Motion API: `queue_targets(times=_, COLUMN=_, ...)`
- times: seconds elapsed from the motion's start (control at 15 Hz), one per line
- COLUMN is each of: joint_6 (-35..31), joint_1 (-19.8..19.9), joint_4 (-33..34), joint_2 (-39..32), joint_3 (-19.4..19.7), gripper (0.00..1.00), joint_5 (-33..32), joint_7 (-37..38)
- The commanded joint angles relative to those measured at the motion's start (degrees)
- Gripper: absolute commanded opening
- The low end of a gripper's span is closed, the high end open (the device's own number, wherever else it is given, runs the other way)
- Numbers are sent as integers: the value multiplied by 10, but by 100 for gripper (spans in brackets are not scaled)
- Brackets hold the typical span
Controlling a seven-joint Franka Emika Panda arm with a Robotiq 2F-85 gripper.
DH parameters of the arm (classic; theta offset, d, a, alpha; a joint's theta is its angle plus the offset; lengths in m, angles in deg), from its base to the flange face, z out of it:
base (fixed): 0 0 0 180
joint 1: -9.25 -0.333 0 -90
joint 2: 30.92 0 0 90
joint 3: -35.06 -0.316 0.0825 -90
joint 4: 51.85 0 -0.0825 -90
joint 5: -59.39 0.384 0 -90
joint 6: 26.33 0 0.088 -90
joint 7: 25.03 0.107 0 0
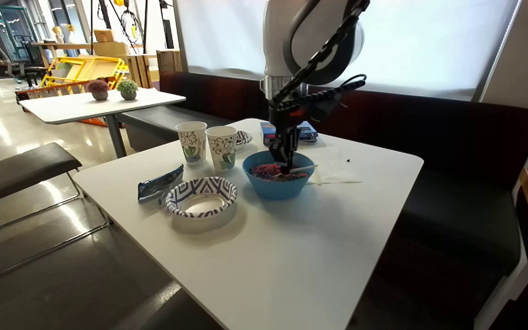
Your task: Use the spoon to scoop some of the blue bowl's contents into the closest cup
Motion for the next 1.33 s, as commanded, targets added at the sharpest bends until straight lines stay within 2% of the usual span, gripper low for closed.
queue_targets(times=0.0, joint_6=-56, joint_1=12, joint_4=-53, joint_2=10, joint_3=-3, gripper=3, joint_5=-20, joint_7=-30)
queue_targets(times=0.2, joint_6=-118, joint_1=29, joint_4=-87, joint_2=19, joint_3=-12, gripper=3, joint_5=-15, joint_7=-60)
queue_targets(times=0.47, joint_6=-183, joint_1=74, joint_4=-126, joint_2=28, joint_3=-46, gripper=3, joint_5=-10, joint_7=-107)
queue_targets(times=1.27, joint_6=-299, joint_1=208, joint_4=-209, joint_2=57, joint_3=-141, gripper=3, joint_5=-38, joint_7=-166)
